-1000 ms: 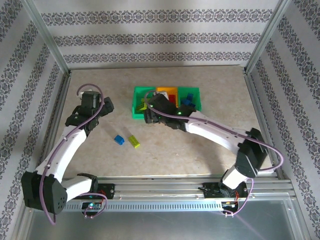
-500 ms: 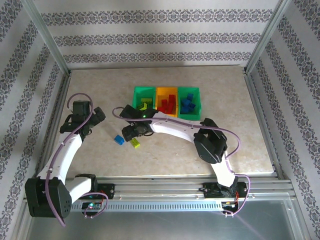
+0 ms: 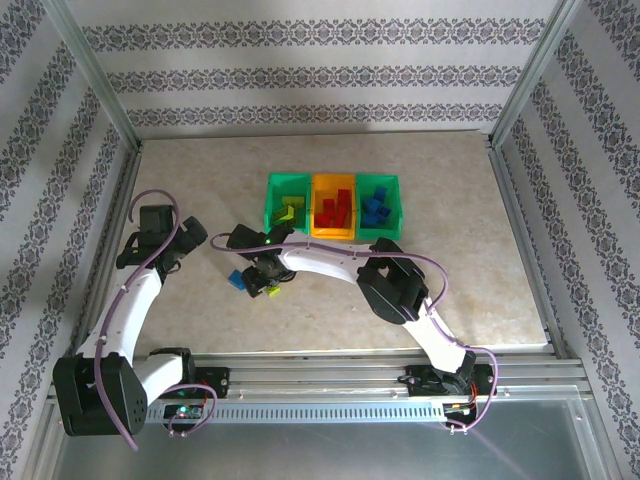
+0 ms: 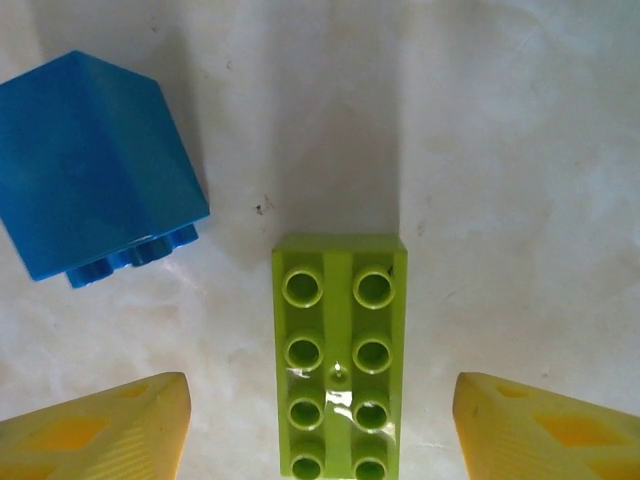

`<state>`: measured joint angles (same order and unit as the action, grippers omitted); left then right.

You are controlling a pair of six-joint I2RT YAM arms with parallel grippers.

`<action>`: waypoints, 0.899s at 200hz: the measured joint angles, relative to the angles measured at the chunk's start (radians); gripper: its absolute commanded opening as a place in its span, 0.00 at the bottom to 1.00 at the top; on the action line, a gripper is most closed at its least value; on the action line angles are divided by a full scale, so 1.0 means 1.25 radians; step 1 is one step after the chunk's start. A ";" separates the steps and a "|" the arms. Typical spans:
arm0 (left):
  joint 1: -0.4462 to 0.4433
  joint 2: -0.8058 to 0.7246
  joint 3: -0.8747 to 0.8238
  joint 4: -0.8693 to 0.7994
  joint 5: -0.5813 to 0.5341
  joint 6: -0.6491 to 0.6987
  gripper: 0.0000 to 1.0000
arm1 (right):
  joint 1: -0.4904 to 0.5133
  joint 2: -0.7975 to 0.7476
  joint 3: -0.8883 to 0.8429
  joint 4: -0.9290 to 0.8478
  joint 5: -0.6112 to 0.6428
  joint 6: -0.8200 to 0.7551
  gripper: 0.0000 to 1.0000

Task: Sort the legos into containers by color
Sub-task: Pick up the lego from the center of the table.

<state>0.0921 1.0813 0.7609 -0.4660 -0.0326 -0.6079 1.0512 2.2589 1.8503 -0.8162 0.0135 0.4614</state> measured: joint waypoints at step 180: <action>0.012 0.000 -0.010 0.001 0.021 -0.002 1.00 | -0.022 0.050 0.054 -0.030 0.052 -0.038 0.25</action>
<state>0.1066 1.0817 0.7479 -0.4652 -0.0067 -0.6102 1.0241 2.3219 1.9179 -0.8532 0.0788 0.4141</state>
